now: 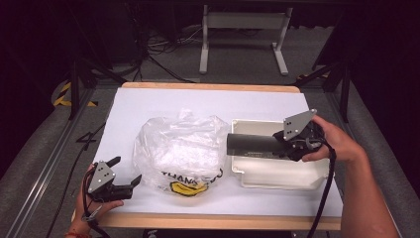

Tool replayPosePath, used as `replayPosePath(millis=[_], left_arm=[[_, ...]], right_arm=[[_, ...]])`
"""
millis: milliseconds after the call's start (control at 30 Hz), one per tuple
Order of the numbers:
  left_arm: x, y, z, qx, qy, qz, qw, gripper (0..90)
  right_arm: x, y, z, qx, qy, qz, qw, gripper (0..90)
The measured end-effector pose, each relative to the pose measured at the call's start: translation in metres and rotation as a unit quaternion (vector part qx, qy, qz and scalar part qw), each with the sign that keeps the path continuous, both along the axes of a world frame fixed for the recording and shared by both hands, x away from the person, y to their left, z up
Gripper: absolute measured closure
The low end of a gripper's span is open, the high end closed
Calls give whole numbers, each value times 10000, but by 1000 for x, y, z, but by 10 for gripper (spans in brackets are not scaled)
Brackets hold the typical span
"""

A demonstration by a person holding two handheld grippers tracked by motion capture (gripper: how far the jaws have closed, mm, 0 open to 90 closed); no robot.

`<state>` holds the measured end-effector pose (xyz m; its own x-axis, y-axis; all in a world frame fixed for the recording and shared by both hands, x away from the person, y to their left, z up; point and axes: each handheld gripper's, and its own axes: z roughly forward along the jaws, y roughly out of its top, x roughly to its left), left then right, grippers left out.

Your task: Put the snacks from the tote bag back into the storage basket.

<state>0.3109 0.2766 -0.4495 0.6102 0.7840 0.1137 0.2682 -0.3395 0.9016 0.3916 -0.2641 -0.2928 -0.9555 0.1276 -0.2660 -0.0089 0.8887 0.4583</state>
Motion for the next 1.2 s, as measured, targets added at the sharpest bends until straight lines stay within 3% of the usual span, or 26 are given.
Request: replayPosePath(millis=[767,1067,1200], left_arm=[[0,-1,0,-2,18,5,10000,81],[1,-2,-1,18,64,-21,10000,81],[0,-2,0,-24,37,-36,10000,81]], right_arm=[[-7,-38,-4,46,94,-213,9997,428],[0,-42,-19,-9,279,-210,9994,428],[8,-39,-32,-188,470,-288,9983,428]])
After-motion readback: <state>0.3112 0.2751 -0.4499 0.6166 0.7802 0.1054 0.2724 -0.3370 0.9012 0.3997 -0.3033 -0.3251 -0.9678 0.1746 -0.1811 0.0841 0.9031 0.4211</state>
